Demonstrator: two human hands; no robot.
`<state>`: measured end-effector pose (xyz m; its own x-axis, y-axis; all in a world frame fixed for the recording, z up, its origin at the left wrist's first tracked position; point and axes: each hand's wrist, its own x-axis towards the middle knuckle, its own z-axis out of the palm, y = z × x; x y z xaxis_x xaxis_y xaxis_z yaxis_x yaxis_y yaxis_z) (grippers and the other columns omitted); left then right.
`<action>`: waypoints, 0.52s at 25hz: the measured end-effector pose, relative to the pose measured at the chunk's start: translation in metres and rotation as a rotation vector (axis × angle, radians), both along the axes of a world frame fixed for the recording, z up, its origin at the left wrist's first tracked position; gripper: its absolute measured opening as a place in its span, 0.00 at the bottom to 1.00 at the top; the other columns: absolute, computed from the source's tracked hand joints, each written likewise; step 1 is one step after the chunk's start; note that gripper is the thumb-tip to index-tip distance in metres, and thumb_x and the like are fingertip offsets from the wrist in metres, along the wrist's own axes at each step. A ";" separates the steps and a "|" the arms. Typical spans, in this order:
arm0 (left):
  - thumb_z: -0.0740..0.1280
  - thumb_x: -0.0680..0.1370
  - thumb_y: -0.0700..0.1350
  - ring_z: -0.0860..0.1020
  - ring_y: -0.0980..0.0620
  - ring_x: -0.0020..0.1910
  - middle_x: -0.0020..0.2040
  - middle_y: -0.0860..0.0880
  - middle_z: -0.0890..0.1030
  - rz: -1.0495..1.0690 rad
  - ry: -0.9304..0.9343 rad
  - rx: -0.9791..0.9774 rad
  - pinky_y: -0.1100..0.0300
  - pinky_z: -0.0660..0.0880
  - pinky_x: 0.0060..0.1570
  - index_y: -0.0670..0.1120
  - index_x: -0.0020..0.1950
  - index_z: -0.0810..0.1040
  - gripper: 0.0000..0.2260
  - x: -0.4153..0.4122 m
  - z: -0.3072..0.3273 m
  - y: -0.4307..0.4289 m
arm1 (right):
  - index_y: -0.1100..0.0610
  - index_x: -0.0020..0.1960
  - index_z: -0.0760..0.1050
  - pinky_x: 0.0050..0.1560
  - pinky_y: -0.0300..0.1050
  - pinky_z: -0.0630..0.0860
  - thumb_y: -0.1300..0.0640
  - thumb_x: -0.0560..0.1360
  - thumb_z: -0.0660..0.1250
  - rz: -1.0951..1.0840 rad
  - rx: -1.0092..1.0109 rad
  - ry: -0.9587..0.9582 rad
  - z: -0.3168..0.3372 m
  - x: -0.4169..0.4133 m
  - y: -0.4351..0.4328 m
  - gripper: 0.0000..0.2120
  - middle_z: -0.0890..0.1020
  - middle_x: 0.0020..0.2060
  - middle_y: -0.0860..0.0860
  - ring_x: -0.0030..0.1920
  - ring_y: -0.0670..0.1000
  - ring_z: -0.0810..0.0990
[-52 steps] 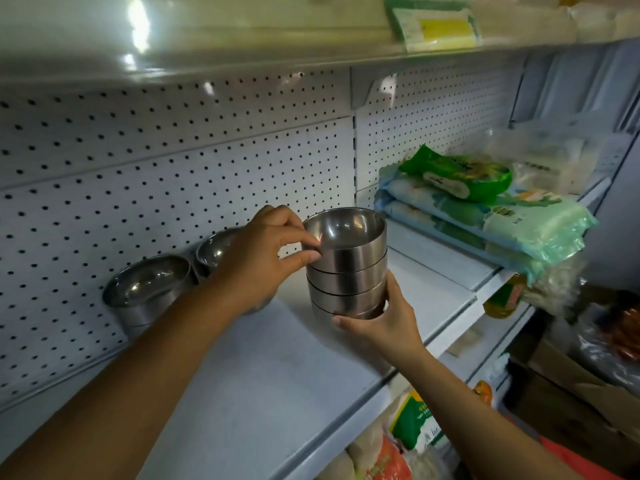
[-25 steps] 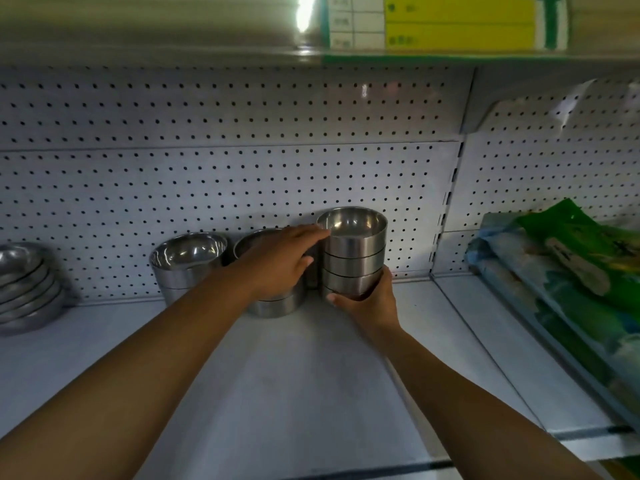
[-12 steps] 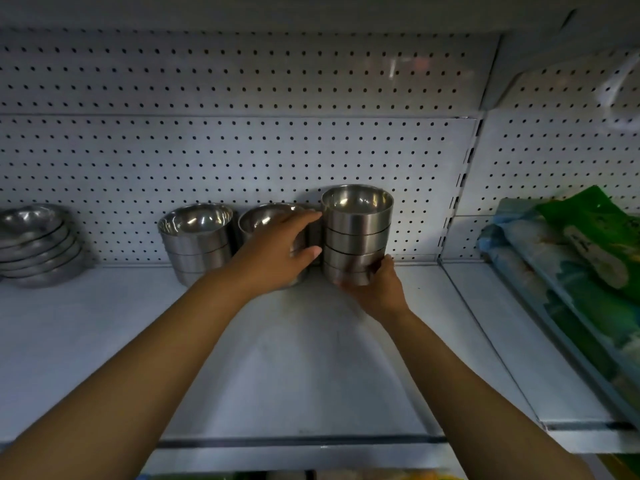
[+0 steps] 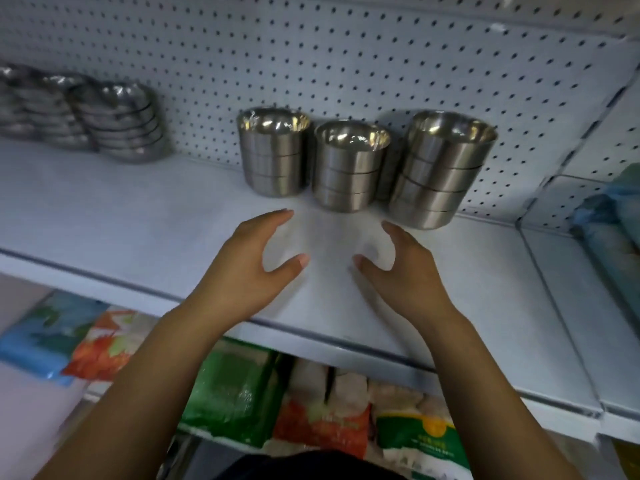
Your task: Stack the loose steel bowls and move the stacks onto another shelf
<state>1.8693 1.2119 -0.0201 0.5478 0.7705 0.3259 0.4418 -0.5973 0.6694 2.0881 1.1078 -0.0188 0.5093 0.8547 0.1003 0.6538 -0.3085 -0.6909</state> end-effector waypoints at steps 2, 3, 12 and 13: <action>0.72 0.77 0.55 0.63 0.68 0.68 0.70 0.65 0.67 0.079 -0.006 0.006 0.80 0.56 0.63 0.55 0.78 0.68 0.30 -0.034 -0.011 -0.010 | 0.50 0.83 0.58 0.72 0.35 0.56 0.43 0.79 0.71 0.094 0.005 -0.010 -0.001 -0.027 0.006 0.38 0.64 0.81 0.47 0.79 0.49 0.63; 0.72 0.77 0.55 0.63 0.67 0.69 0.70 0.64 0.67 0.125 -0.005 0.015 0.77 0.58 0.64 0.54 0.77 0.68 0.29 -0.050 -0.015 -0.015 | 0.49 0.83 0.59 0.71 0.34 0.55 0.43 0.79 0.71 0.144 0.008 -0.024 -0.002 -0.040 0.009 0.37 0.64 0.80 0.46 0.79 0.48 0.63; 0.73 0.76 0.55 0.72 0.48 0.70 0.70 0.51 0.75 0.576 0.183 -0.045 0.53 0.68 0.70 0.45 0.74 0.73 0.29 -0.256 -0.065 -0.093 | 0.51 0.81 0.62 0.77 0.37 0.55 0.47 0.79 0.72 0.822 -0.105 -0.134 -0.031 -0.234 0.049 0.34 0.64 0.80 0.47 0.80 0.46 0.60; 0.75 0.75 0.52 0.71 0.49 0.70 0.70 0.54 0.74 0.642 0.195 -0.077 0.54 0.67 0.69 0.46 0.74 0.73 0.29 -0.279 -0.067 -0.106 | 0.52 0.81 0.64 0.77 0.39 0.57 0.48 0.79 0.72 0.879 -0.105 -0.130 -0.036 -0.259 0.052 0.34 0.66 0.79 0.48 0.79 0.47 0.62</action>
